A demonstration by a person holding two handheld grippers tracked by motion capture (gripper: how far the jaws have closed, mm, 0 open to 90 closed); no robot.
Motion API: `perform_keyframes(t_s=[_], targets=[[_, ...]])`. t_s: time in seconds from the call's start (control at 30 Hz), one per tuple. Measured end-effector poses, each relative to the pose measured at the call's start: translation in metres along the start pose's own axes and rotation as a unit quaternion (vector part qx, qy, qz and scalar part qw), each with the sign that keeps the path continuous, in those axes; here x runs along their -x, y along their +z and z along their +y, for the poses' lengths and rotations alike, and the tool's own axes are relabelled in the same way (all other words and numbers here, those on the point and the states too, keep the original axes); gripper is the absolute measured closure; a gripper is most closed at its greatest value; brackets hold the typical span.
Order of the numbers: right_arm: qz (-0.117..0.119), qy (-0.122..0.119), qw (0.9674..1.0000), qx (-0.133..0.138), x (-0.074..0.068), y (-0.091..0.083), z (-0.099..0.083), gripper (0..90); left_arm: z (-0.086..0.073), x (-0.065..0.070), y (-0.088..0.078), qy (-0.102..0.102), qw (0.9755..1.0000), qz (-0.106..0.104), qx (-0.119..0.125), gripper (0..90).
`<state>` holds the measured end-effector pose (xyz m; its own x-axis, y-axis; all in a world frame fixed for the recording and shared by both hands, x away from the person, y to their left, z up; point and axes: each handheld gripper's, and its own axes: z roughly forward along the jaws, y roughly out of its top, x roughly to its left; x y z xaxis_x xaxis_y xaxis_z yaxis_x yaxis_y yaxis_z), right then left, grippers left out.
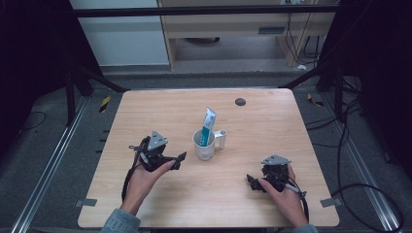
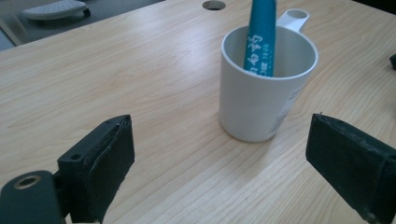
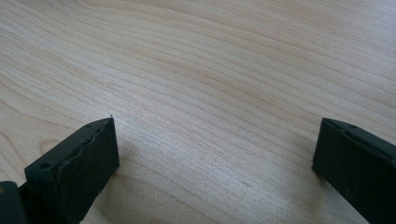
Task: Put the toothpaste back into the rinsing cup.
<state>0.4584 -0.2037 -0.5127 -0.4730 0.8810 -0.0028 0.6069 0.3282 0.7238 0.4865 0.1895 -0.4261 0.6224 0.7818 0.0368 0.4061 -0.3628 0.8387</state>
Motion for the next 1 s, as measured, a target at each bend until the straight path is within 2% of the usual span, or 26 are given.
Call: perform_keyframes(t_s=[0.2,0.33,0.4,0.5,0.87,1.0], targets=[[0.000,0.000,1.0000,0.000,0.000,0.000,0.000,0.5,-0.013,-0.013,-0.005,0.003,0.9998,0.015,-0.013,6.9],[0.000,0.000,1.0000,0.000,0.000,0.000,0.000,0.5,-0.025,-0.023,-0.005,-0.008,0.9994,0.025,-0.022,6.9],[0.000,0.000,1.0000,0.000,0.000,0.000,0.000,0.5,-0.030,-0.027,-0.006,-0.007,0.9990,0.032,-0.032,6.9],[0.000,0.000,1.0000,0.000,0.000,0.000,0.000,0.5,-0.038,-0.031,-0.005,-0.016,0.9987,0.030,-0.037,6.6],[0.000,0.000,1.0000,0.000,0.000,0.000,0.000,0.5,-0.062,-0.052,-0.006,-0.036,0.9965,0.045,-0.061,6.2],[-0.001,0.000,1.0000,0.000,0.000,0.000,0.000,0.5,-0.070,-0.060,-0.006,-0.043,0.9946,0.049,-0.081,5.5]])
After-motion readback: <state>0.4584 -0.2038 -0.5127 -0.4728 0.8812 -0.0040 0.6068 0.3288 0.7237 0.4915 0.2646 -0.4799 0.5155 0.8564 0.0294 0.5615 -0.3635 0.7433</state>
